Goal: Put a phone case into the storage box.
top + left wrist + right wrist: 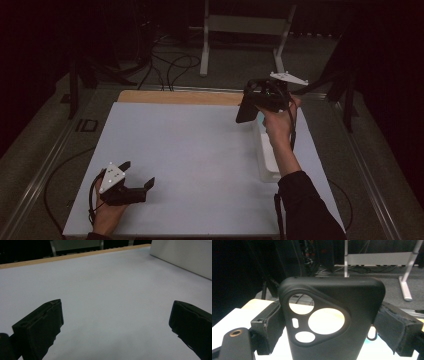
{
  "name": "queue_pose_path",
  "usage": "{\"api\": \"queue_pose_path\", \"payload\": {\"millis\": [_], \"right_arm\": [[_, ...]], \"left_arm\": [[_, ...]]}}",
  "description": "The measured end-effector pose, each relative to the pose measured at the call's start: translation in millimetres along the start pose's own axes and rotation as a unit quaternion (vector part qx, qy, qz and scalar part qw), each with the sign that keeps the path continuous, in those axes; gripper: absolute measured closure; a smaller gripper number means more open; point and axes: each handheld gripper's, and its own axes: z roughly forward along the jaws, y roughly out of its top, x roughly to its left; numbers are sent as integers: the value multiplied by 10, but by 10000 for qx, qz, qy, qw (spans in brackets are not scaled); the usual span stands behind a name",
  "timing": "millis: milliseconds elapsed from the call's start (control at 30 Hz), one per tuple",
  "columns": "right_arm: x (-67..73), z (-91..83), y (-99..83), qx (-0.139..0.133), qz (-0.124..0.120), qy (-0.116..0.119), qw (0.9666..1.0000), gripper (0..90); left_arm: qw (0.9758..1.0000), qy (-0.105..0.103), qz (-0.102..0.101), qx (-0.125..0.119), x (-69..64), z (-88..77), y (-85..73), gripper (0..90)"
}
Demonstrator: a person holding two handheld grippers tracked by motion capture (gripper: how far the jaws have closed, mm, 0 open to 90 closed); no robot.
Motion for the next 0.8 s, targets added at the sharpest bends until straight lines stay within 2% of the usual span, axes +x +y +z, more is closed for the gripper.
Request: {"api": "queue_pose_path", "payload": {"millis": [300,800], "right_arm": [[-127,22,37,11,17,-262,9997,145],[-278,64,30,42,-1,-560,9984,144]], "left_arm": [[10000,-4,-16,-17,1,-2,0,1],[10000,-10,-10,-5,-3,3,-2,1]]}}
